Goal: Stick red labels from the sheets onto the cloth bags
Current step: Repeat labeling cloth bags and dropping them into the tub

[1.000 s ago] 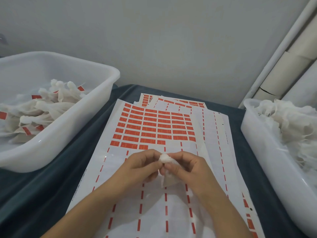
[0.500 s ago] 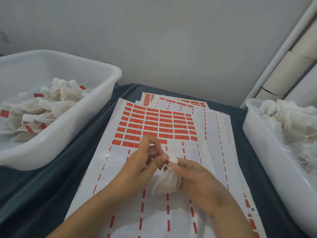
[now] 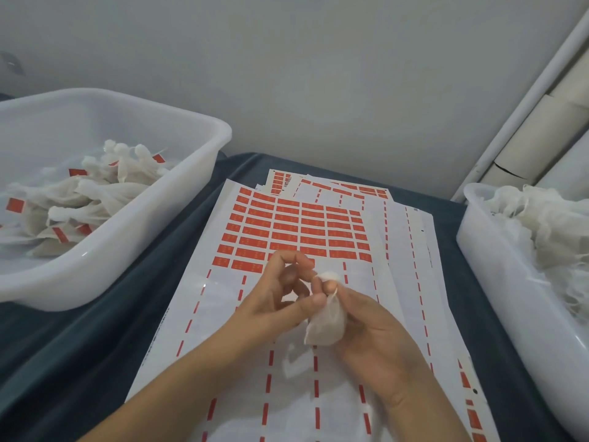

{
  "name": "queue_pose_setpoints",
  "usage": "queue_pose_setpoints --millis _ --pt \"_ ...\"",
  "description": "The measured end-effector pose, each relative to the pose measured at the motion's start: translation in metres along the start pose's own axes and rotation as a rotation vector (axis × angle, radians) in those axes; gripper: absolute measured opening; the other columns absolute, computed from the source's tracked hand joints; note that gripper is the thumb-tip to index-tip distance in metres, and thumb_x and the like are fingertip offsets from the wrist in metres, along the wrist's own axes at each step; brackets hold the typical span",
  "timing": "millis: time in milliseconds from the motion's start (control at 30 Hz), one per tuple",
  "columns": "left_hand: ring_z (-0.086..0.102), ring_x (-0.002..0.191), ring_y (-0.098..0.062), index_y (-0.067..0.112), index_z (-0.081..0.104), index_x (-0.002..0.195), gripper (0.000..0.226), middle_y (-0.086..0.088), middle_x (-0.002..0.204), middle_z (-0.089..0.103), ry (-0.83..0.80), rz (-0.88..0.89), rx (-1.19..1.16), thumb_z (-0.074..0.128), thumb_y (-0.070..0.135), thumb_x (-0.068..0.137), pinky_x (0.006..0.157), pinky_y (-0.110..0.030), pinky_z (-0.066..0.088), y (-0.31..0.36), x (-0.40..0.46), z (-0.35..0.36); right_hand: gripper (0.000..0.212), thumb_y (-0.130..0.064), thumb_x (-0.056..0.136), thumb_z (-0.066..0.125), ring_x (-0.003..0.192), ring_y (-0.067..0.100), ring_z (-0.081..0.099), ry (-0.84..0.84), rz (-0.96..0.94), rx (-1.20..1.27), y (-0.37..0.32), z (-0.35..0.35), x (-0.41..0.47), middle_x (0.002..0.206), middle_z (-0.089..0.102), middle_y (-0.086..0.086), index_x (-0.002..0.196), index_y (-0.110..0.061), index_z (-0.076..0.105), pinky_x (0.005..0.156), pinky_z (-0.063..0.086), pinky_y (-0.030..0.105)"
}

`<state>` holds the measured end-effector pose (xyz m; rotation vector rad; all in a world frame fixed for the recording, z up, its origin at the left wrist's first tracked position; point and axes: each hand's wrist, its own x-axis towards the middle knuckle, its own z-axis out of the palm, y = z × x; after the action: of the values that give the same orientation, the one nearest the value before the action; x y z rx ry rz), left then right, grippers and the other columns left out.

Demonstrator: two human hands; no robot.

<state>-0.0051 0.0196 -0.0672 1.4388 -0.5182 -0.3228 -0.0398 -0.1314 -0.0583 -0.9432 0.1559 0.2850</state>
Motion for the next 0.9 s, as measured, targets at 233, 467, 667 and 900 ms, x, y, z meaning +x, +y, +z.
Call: queue_pose_setpoints --millis 233,467,667,900 --pt "0.049 0.088 0.006 0.038 0.05 0.087 0.038 0.023 0.095 0.049 0.314 0.095 0.463 0.06 0.064 0.06 0.066 -0.003 0.042 -0.004 0.008 -0.009 0.031 -0.042 0.071 0.064 0.092 0.014 0.067 0.141 -0.1 -0.408 0.005 0.0 0.003 0.092 0.07 -0.002 0.093 -0.023 0.073 0.078 0.054 0.023" --pt "0.05 0.09 0.003 0.035 0.055 0.075 0.014 0.029 0.08 0.051 0.165 0.226 0.646 0.046 0.046 0.075 0.078 -0.006 0.04 -0.012 0.003 -0.003 0.024 -0.043 0.073 0.06 0.095 0.008 0.065 0.126 -0.186 -0.538 0.008 -0.001 0.005 0.093 0.07 -0.01 0.092 -0.034 0.07 0.077 0.054 0.019" --pt "0.062 0.084 -0.013 0.024 0.065 0.064 0.028 0.007 0.077 0.066 0.271 -0.288 -0.252 0.06 0.051 0.066 0.069 -0.022 0.049 -0.004 0.007 -0.016 0.044 -0.044 0.066 0.064 0.094 0.007 0.064 0.119 -0.16 -0.601 0.006 -0.004 0.005 0.094 0.069 -0.019 0.11 -0.039 0.057 0.08 0.054 0.022" --pt "0.068 0.095 -0.025 0.013 0.061 0.102 0.038 -0.007 0.105 0.071 0.382 -0.314 -0.954 0.071 0.023 0.066 0.065 -0.043 0.054 -0.003 0.012 -0.026 0.057 -0.047 0.065 0.063 0.086 0.005 0.062 0.023 -0.162 -0.627 0.013 0.001 0.008 0.084 0.069 -0.01 0.118 -0.047 0.043 0.074 0.048 0.017"
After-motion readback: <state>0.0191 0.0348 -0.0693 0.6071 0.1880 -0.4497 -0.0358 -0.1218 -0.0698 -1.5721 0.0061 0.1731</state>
